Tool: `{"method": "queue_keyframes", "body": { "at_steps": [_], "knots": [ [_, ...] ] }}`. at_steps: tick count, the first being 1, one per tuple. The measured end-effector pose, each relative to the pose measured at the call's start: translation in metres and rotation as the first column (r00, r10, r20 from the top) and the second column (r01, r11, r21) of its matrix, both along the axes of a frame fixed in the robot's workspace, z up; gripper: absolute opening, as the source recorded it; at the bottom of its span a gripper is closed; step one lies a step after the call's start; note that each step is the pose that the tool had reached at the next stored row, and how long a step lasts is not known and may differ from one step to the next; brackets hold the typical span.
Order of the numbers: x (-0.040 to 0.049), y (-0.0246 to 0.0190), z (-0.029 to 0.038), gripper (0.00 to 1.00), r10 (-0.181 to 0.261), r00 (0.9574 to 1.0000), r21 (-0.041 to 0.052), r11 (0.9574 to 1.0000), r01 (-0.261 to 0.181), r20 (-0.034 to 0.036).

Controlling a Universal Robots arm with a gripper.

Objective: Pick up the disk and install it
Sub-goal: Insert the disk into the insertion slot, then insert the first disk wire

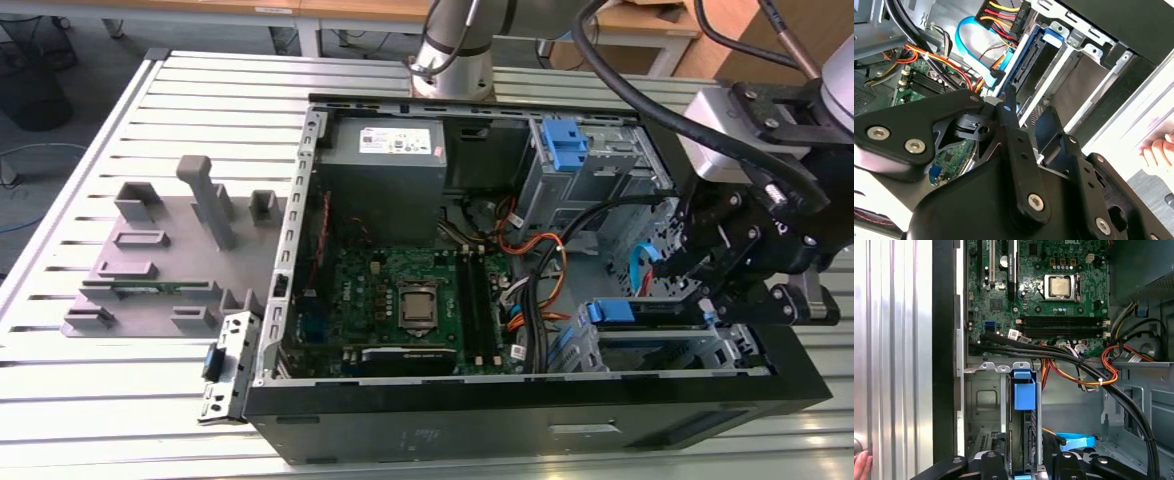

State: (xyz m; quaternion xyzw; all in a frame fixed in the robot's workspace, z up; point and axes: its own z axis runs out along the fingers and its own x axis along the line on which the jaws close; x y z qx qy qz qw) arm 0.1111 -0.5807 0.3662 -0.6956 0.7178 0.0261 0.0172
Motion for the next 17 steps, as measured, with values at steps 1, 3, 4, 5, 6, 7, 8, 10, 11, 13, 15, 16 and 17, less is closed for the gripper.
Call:
{"method": "queue_keyframes", "body": {
  "at_steps": [1, 3, 4, 5, 6, 7, 8, 10, 11, 13, 15, 16, 17],
  "knots": [
    [0.0000, 0.0004, -0.0014, 0.42, 0.000, 1.0000, 0.0001, 1.0000, 0.000, 0.0000],
    [0.0000, 0.0009, -0.0042, 0.42, 0.000, 1.0000, 0.0000, 1.0000, 0.000, 0.0000],
    [0.0000, 0.0011, -0.0048, 0.42, 0.000, 1.0000, 0.0000, 1.0000, 0.000, 0.0000],
    [0.0000, 0.0011, -0.0049, 0.42, 0.000, 1.0000, -0.0001, 1.0000, 0.000, 0.0000],
    [0.0000, 0.0011, -0.0049, 0.42, 0.000, 1.0000, -0.0002, 1.0000, 0.000, 0.0000],
    [0.0000, 0.0011, -0.0011, 0.42, 0.000, 1.0000, 0.0000, 1.0000, 0.000, 0.0000],
    [0.0000, 0.0011, 0.0054, 0.42, 0.000, 1.0000, 0.0000, 1.0000, 0.000, 0.0000],
    [0.0000, 0.0011, 0.0056, 0.42, 0.000, 1.0000, -0.0001, 1.0000, 0.000, 0.0000],
    [0.0000, 0.0011, 0.0056, 0.42, 0.000, 1.0000, -0.0001, 1.0000, 0.000, 0.0000],
    [0.0000, 0.0011, 0.0057, 0.42, 0.000, 1.0000, -0.0001, 1.0000, 0.000, 0.0000],
    [0.0000, 0.0011, 0.0058, 0.42, 0.000, 1.0000, 0.0000, 1.0000, 0.000, 0.0001],
    [0.0000, 0.0012, 0.0058, 0.42, 0.000, 1.0000, -0.0001, 1.0000, 0.000, 0.0000],
    [0.0000, 0.0014, 0.0060, 0.42, 0.000, 1.0000, -0.0004, 1.0000, 0.000, 0.0000]
  ]
}}
